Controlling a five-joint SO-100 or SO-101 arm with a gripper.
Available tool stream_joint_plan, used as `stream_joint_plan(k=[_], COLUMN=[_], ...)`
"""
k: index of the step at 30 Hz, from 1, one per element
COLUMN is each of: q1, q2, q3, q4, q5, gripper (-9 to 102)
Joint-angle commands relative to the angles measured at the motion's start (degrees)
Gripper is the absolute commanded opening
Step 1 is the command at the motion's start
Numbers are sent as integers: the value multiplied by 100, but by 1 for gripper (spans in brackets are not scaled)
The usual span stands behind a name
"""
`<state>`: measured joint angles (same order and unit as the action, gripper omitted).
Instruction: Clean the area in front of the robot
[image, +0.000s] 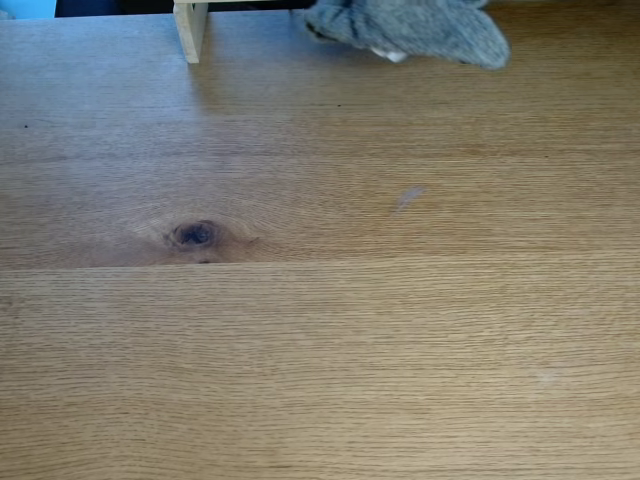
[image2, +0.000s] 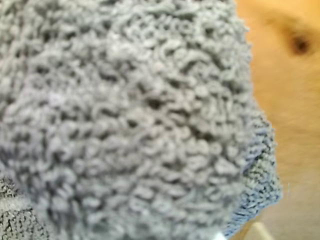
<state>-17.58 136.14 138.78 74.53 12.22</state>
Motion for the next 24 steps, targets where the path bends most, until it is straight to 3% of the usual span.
stream_joint_plan(k=[1,8,21,24], q1=[-853,-1477,-1266,-914], q2=[-923,-3814,-7682,-8394], q3=[-220,-246,-369,-791], q4=[-439,-3419,-9352,-9853], q5=[606,729,-1081,-1336], gripper=[0,0,0,0])
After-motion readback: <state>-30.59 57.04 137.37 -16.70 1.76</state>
